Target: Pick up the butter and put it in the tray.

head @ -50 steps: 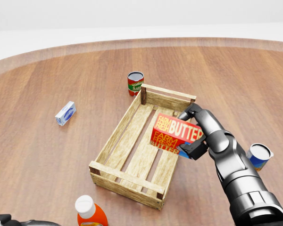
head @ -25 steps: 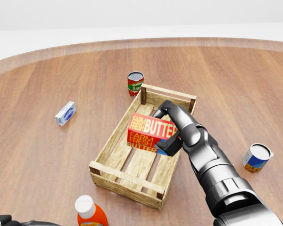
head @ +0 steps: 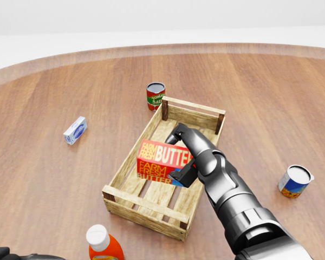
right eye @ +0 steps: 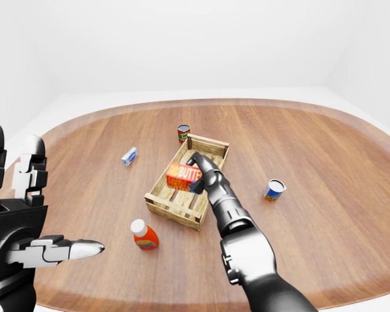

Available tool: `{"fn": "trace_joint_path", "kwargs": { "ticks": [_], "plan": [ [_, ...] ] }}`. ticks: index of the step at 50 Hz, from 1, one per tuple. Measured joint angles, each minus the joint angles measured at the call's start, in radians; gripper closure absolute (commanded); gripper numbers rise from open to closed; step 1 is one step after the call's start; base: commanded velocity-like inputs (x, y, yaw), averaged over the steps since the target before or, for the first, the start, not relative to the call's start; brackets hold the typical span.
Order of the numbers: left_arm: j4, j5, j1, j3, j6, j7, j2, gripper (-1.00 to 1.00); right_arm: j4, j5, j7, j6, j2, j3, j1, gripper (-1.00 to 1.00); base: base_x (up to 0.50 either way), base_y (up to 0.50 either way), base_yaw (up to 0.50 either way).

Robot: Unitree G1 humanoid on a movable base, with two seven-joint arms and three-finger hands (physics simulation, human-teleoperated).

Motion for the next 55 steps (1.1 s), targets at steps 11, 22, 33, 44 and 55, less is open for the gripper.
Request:
{"fn": "trace_joint_path", "kwargs": {
  "ticks": [11,22,33,44,55],
  "plan": [
    [0.002,0.001,0.001,-0.002,0.0,-0.001,0.0,-1.0,0.011,-0.009,-0.011,0.0,0.012,-0.01,0.008,1.0,0.0,0.0,0.0],
    [-0.005,-0.002,0.001,0.002,0.0,-0.003,0.0,-1.0,0.018,-0.015,-0.015,0.0,0.019,-0.019,0.02,1.0,0.0,0.0,0.0],
    [-0.01,-0.003,0.003,0.003,0.0,-0.004,-0.001,-1.0,0.022,-0.019,-0.018,0.0,0.021,-0.025,0.03,1.0,0.0,0.0,0.0],
    [-0.012,-0.004,0.003,0.004,0.0,-0.005,-0.002,-1.0,0.01,-0.021,-0.024,0.0,0.023,-0.041,0.028,-1.0,0.0,0.0,0.0],
    [-0.013,-0.004,0.004,0.005,0.0,-0.007,-0.002,-1.0,0.0,-0.021,-0.023,0.0,0.025,-0.05,0.024,-1.0,0.0,0.0,0.0]
  ]
}}
